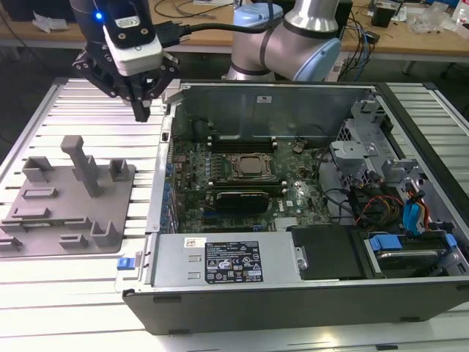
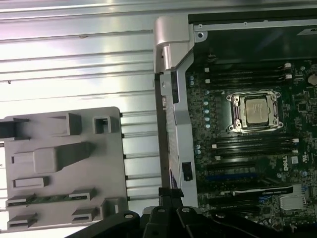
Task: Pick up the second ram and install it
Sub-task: 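Reach for the second ram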
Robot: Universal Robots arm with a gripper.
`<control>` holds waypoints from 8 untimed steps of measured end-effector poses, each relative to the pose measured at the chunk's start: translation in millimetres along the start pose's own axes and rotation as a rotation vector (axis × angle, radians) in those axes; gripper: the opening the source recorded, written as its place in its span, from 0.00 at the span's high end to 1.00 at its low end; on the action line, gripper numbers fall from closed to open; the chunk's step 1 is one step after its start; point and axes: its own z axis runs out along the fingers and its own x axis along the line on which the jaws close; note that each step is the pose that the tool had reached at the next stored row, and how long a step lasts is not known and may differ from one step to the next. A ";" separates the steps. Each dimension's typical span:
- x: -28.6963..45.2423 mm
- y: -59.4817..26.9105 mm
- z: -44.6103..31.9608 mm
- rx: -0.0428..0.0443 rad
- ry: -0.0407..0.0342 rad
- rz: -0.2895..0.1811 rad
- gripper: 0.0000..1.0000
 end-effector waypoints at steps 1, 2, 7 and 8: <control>2.9 -0.2 -0.1 0.0000 0.0000 0.000 0.92; 5.4 -0.4 -0.2 0.0001 0.0001 0.000 0.92; 15.6 -1.2 -0.3 0.0000 0.0000 0.000 0.92; 17.4 -1.3 -0.4 0.0001 0.0001 0.000 0.92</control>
